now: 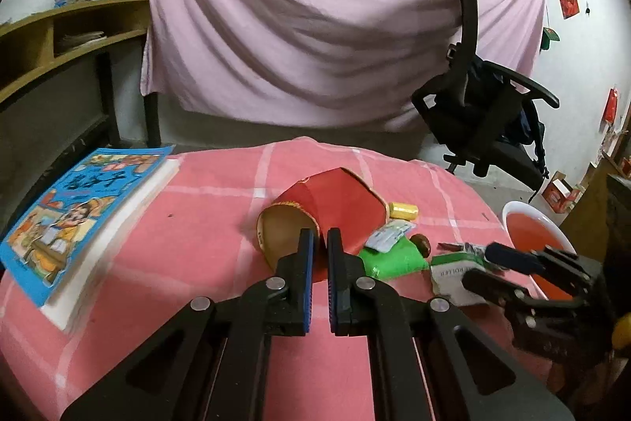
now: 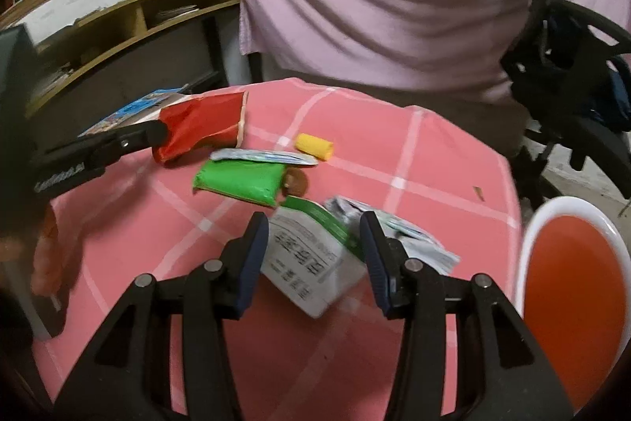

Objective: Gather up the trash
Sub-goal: 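Grasp the white skin-cream box with the right tool while the left tool grasps the red paper cup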

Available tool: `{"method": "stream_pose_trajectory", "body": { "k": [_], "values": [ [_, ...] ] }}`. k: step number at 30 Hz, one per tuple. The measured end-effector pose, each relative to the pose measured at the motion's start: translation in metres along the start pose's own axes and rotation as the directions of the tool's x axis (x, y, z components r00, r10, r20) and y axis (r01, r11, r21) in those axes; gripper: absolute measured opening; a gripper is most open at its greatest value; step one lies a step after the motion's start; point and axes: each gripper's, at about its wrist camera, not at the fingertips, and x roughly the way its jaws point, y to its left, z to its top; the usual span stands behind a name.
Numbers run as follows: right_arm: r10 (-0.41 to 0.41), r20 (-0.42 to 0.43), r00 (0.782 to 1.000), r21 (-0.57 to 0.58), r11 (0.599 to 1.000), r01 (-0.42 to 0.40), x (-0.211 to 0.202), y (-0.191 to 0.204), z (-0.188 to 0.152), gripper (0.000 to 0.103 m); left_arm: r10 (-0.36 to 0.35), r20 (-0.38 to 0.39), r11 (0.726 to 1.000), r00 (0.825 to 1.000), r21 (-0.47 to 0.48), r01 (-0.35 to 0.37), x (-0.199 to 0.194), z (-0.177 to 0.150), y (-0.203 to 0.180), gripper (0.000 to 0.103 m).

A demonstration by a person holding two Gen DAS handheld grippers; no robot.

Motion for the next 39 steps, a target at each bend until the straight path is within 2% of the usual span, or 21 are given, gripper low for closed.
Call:
{"method": "stream_pose_trajectory", "body": {
  "k": [8,20,24,27,32,39],
  "values": [
    [0.043,-0.041,0.998,0.026,0.999,-0.042,0.006,-0.006,0.0,0.062,0.0,-0.008,1.0,1.0,-0.024,0.0,-0.029,-0.017,0.009,0.004],
    [0.006,-0.066,0.998,-0.13,0.991,-0.015,-0.004,0.016,-0.013,0.074,0.004,-0.004,1.0,1.0,-0.016,-0.004,-0.037,-0.02,0.008,0.004],
    [-0.011,-0.087,0.996,-0.184,0.983,-0.006,0.0,0.027,-0.017,0.072,0.006,-0.003,1.0,1.0,-0.013,-0.006,-0.036,-0.022,0.007,0.004],
    [-0.027,-0.091,0.995,-0.21,0.978,0.007,0.003,0.032,-0.017,0.067,0.005,-0.003,1.0,1.0,-0.012,-0.006,-0.036,-0.021,0.006,0.004],
    [-0.008,-0.091,0.996,-0.191,0.982,-0.01,0.002,0.03,-0.018,0.065,0.008,-0.001,1.0,1.0,-0.011,-0.008,-0.036,-0.021,0.006,0.004],
    [-0.032,-0.079,0.996,-0.191,0.981,0.016,0.001,0.036,-0.018,0.064,0.03,0.039,0.999,0.999,-0.012,-0.029,-0.043,-0.023,0.001,0.004]
  ]
}}
